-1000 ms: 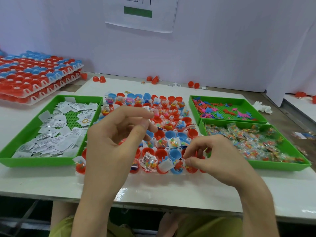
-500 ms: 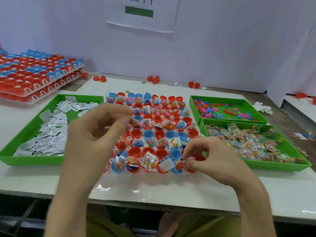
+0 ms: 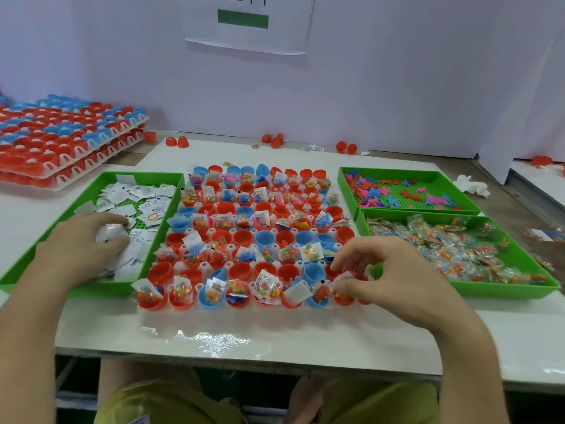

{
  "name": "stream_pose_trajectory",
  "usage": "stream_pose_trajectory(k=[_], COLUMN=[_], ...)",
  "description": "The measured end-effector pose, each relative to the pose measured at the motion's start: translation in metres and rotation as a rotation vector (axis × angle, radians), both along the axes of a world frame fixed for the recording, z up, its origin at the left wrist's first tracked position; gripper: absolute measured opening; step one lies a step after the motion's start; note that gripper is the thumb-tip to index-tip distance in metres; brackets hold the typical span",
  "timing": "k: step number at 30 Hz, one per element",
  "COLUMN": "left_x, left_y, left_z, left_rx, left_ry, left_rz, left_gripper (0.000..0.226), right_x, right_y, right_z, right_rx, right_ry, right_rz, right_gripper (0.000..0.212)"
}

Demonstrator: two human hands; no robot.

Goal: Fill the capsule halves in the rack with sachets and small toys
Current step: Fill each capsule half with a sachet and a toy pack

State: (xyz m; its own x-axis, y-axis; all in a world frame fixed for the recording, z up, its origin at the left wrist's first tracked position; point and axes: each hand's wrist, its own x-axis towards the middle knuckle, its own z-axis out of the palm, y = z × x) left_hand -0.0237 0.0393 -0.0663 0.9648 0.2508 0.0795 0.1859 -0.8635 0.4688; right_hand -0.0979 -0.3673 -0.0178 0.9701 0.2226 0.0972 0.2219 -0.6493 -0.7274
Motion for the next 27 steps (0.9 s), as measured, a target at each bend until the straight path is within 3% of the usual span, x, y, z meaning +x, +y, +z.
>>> stream_pose_trajectory(k=[5,14,18,27], left_x=[-0.006,-0.014,-0.010,-0.003], left_y=[-0.005,-0.010,-0.007,-0.002], left_z=[0.004,0.011,0.007,0.000], left_rx=[0.015,-0.056,-0.030,0.013], left_ry=[0.015,-0.019,-0.023,-0.072], left_rz=[0.006,-0.013,-0.015,-0.025], left_gripper=[0.025,0.035,0.015,0.012], right_x=[-0.002,0.003,0.007,0.001], right_y=[0.002,0.006,0.009,-0.002], right_z=[0.000,-0.005,-0.009,-0.003], right_rx=[0.017,-0.042,-0.063,0.007], right_ry=[-0.012,-0.040,-0.017,-0.019], right_rz=[-0.012,-0.001,-0.005,-0.008], right_gripper=[0.023,0.028,0.030,0.022])
